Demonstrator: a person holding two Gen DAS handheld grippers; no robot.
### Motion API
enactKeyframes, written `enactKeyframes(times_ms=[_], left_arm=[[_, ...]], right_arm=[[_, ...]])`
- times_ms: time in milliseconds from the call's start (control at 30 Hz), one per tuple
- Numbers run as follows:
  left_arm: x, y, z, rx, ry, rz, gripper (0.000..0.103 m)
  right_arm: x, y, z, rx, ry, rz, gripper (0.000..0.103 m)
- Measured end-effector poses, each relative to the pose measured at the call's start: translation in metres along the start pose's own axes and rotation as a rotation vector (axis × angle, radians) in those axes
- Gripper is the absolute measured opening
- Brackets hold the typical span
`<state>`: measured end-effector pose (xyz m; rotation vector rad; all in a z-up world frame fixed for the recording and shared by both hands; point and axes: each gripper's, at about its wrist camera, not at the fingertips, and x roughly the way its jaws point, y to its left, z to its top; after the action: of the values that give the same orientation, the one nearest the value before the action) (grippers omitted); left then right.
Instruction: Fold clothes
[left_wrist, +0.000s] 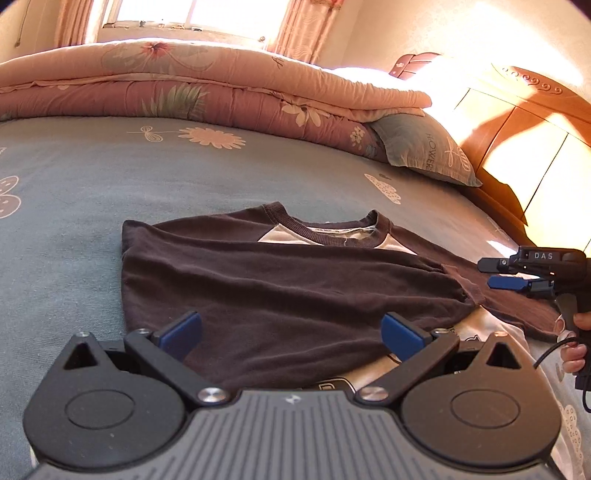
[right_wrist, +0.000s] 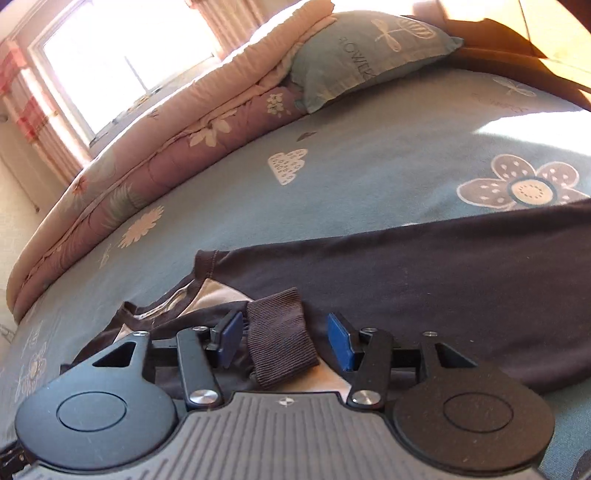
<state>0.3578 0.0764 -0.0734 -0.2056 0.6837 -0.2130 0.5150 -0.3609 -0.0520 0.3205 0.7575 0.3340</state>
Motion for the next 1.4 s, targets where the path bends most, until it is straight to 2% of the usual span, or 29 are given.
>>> enactKeyframes(times_ms=[100, 200, 300, 333, 400, 433, 533, 600, 700, 800, 867, 1033, 1133, 1200, 1267, 1400], left_arm=[[0.016, 0.011, -0.008, 0.007, 0.086, -0.014, 0.102], [0.009, 0.016, -0.018, 0.025, 0.101, -0.041, 0.102], [0.003, 0.019, -0.02, 0.026, 0.127, -0.069, 0.102], [0.003, 0.021, -0.02, 0.021, 0.132, -0.079, 0.102], [0.001, 0.024, -0.02, 0.008, 0.138, -0.096, 0.102], [0.001, 0.024, -0.019, 0.015, 0.148, -0.099, 0.102], [-0.004, 0.029, -0.009, -0.003, 0.155, -0.118, 0.102], [-0.009, 0.037, 0.002, -0.045, 0.145, -0.141, 0.102], [-0.006, 0.051, 0.02, -0.113, 0.111, -0.171, 0.102], [0.009, 0.069, 0.039, -0.188, 0.058, -0.196, 0.102], [0.027, 0.084, 0.044, -0.264, 0.041, -0.217, 0.102], [0.043, 0.123, 0.046, -0.367, -0.058, -0.118, 0.102], [0.037, 0.128, 0.062, -0.409, -0.068, -0.091, 0.102], [0.036, 0.124, 0.071, -0.389, -0.07, -0.134, 0.102], [0.043, 0.121, 0.074, -0.372, -0.036, -0.16, 0.102], [0.055, 0.118, 0.074, -0.339, 0.018, -0.03, 0.102]], right_arm=[[0.021, 0.059, -0.002, -0.269, 0.075, 0.065, 0.064], [0.05, 0.114, -0.015, -0.529, 0.113, 0.064, 0.066], [0.086, 0.146, -0.029, -0.653, 0.169, 0.043, 0.066], [0.101, 0.15, -0.033, -0.664, 0.199, 0.041, 0.067], [0.115, 0.151, -0.03, -0.656, 0.169, 0.023, 0.074], [0.121, 0.148, -0.023, -0.625, 0.157, 0.001, 0.077], [0.123, 0.139, -0.003, -0.502, 0.156, -0.03, 0.077], [0.109, 0.138, 0.001, -0.484, 0.163, 0.0, 0.077], [0.079, 0.138, -0.011, -0.524, 0.177, 0.105, 0.08], [0.07, 0.134, -0.03, -0.543, 0.235, 0.119, 0.08], [0.07, 0.128, -0.04, -0.552, 0.237, 0.109, 0.08], [0.066, 0.114, -0.046, -0.537, 0.219, 0.115, 0.081], [0.064, 0.112, -0.044, -0.538, 0.214, 0.103, 0.081], [0.064, 0.112, -0.043, -0.528, 0.214, 0.101, 0.082], [0.064, 0.113, -0.044, -0.519, 0.213, 0.102, 0.083], [0.066, 0.114, -0.045, -0.527, 0.213, 0.101, 0.084]])
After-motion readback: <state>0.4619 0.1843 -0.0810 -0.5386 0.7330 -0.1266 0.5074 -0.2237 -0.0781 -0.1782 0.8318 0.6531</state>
